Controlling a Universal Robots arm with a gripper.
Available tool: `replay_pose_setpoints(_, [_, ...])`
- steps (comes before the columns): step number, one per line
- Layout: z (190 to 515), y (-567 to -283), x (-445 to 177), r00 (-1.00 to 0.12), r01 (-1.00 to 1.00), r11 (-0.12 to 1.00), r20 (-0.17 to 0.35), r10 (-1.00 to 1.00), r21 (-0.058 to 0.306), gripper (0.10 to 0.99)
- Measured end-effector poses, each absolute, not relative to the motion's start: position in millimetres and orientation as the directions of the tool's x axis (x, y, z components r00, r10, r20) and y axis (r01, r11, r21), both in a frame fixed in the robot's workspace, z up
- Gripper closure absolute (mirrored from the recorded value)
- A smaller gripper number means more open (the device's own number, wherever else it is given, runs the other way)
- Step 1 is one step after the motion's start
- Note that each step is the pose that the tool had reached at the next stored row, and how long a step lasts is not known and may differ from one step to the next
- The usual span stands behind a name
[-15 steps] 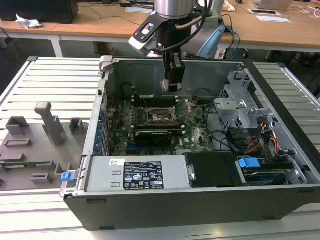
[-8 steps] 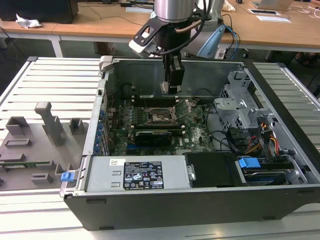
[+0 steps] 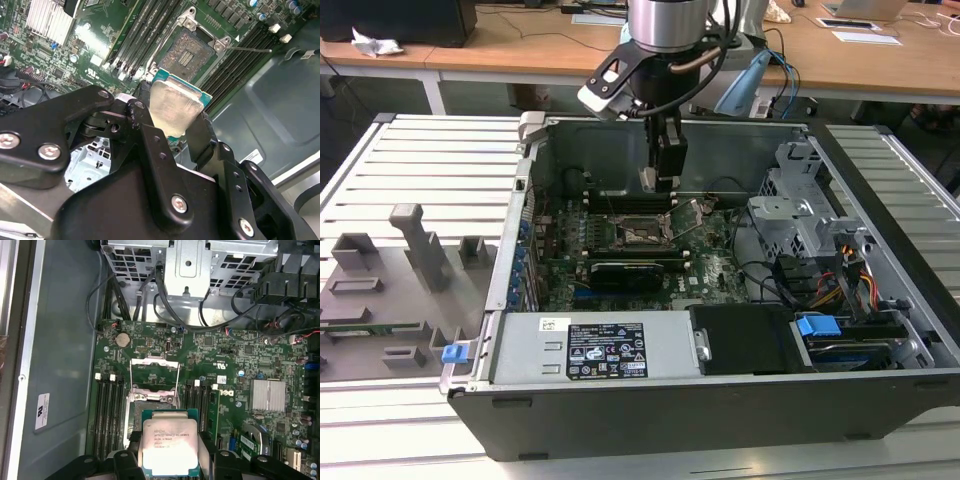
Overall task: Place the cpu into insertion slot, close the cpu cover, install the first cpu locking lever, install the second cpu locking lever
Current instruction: 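Place the cpu into insertion slot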
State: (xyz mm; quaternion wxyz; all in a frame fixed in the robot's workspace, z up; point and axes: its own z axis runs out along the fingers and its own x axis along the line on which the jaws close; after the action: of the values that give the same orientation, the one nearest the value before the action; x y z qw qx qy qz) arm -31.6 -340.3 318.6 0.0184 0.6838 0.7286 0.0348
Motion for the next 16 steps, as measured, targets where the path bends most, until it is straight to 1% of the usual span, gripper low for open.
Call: replay_pose_setpoints(16, [309.3,-340.4,-31.6,-0.063,0.995,0.062,0.021,0.998,0.072,0.557])
